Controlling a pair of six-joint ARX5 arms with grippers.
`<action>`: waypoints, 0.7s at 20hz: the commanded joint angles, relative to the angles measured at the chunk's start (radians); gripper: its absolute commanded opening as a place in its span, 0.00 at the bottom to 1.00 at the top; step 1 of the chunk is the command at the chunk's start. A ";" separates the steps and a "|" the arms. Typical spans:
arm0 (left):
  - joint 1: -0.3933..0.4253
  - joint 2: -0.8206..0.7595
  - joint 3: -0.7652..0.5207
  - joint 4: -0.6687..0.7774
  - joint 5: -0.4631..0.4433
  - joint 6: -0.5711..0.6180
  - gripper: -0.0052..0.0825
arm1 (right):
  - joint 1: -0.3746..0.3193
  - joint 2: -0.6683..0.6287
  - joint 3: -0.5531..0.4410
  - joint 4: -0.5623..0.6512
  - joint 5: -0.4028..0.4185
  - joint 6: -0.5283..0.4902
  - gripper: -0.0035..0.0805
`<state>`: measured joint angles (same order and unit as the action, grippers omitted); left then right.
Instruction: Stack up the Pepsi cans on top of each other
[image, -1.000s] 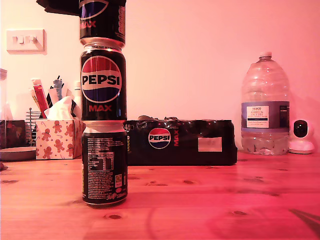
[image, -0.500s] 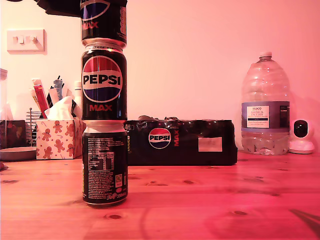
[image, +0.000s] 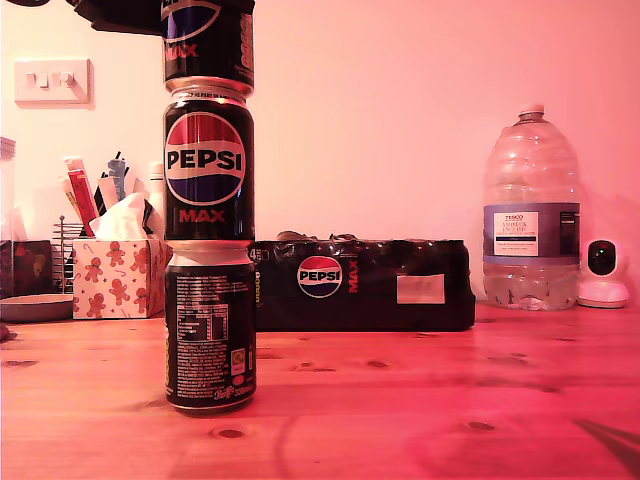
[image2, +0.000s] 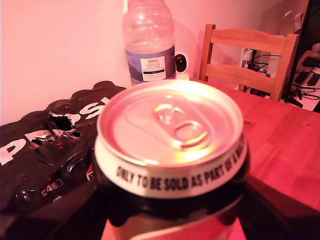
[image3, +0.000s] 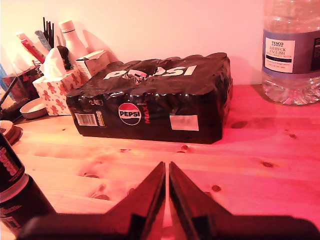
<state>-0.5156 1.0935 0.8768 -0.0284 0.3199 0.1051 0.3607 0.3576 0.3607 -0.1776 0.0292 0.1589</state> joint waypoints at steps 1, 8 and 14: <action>-0.002 -0.019 -0.038 0.013 -0.002 -0.007 0.35 | -0.003 0.004 -0.015 0.011 -0.004 0.003 0.03; -0.002 -0.068 -0.077 0.054 -0.007 -0.026 0.35 | -0.003 0.004 -0.015 0.012 -0.004 0.003 0.03; -0.005 -0.066 -0.077 0.052 -0.007 -0.019 0.35 | -0.003 0.004 -0.015 0.013 -0.004 0.003 0.03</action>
<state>-0.5156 1.0344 0.8192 0.0063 0.3126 0.0849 0.3607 0.3576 0.3607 -0.1757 0.0261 0.1593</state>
